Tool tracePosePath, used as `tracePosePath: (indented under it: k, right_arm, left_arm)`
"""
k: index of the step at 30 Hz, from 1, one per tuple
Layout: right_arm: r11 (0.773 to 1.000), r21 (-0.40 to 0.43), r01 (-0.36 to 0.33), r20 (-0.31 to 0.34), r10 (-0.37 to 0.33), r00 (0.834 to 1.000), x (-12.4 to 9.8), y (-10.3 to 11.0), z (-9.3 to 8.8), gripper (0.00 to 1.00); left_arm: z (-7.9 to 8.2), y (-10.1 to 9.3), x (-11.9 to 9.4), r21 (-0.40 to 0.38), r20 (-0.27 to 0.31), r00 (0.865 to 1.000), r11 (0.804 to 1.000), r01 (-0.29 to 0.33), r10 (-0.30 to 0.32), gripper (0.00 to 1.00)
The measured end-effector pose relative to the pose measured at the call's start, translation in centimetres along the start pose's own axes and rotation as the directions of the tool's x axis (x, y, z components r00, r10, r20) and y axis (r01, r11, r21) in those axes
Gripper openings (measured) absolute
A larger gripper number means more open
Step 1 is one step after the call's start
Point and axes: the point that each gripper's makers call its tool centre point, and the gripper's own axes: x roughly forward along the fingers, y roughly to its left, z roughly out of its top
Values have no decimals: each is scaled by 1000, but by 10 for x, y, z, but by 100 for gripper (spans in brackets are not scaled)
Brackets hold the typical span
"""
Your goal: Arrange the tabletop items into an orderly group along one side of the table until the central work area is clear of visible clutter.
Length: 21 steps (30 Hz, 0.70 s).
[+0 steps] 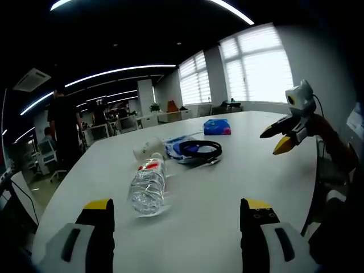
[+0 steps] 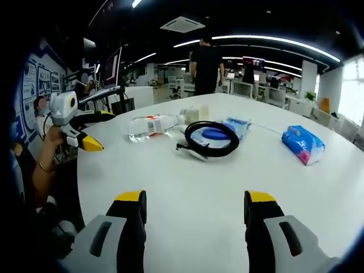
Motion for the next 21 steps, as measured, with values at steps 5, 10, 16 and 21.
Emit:
tracePosePath:
  k: [5,10,16,21]
  right_arm:
    - [1000,-7,-4,-9,3,1000,5,0,3,67]
    - [1000,-8,-17,-4,17,1000,11,1,10,67]
    - [999,-22,-24,0,24,1000,18,3,19,67]
    - [999,-34,-32,-13,32,999,24,4,21,67]
  left_arm:
    - [0,0,2,-1,-1,1000,1000,2,-2,91]
    - [0,0,3,-2,0,1000,1000,6,-6,91]
    - [1,2,5,-1,4,1000,1000,8,-8,91]
    - [0,3,7,-4,2,1000,1000,10,-10,91]
